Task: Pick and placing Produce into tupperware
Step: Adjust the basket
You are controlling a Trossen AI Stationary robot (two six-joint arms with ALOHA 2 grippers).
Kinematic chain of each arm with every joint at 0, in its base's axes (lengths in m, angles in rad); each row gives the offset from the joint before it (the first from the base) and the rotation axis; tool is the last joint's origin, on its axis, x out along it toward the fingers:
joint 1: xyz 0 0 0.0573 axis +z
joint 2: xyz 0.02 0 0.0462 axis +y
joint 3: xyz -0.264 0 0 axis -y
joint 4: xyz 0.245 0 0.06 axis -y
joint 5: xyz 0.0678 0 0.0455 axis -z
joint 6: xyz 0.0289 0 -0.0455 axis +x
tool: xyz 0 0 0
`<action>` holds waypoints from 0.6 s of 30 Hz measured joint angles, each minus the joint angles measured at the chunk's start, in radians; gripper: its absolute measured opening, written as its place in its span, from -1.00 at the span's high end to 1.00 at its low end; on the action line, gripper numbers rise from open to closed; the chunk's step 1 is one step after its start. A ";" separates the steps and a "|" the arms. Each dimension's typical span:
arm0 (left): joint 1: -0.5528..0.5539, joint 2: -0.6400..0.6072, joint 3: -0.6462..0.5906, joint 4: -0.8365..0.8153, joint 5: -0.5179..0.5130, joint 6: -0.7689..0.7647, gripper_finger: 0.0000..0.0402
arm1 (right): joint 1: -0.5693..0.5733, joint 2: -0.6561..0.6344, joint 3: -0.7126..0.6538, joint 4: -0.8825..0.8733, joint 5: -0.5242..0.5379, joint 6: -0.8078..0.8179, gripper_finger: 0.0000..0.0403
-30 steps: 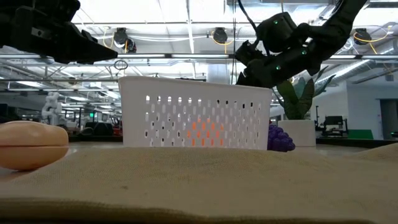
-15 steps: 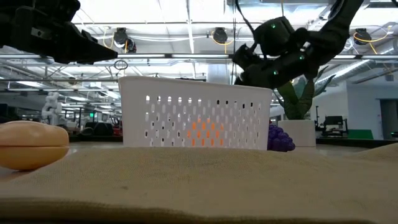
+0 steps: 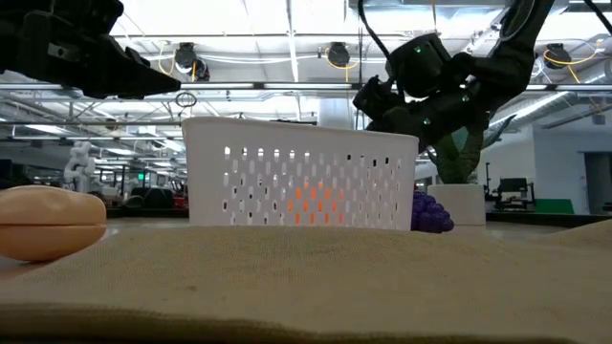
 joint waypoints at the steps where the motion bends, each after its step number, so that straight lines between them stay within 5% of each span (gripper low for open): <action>1: 0.000 0.000 0.000 0.000 0.000 -0.001 0.82 | 0.007 0.000 0.000 0.000 0.000 0.002 1.00; 18: 0.000 0.000 0.000 -0.001 0.000 -0.009 0.82 | 0.088 0.000 0.000 -0.032 0.005 0.034 1.00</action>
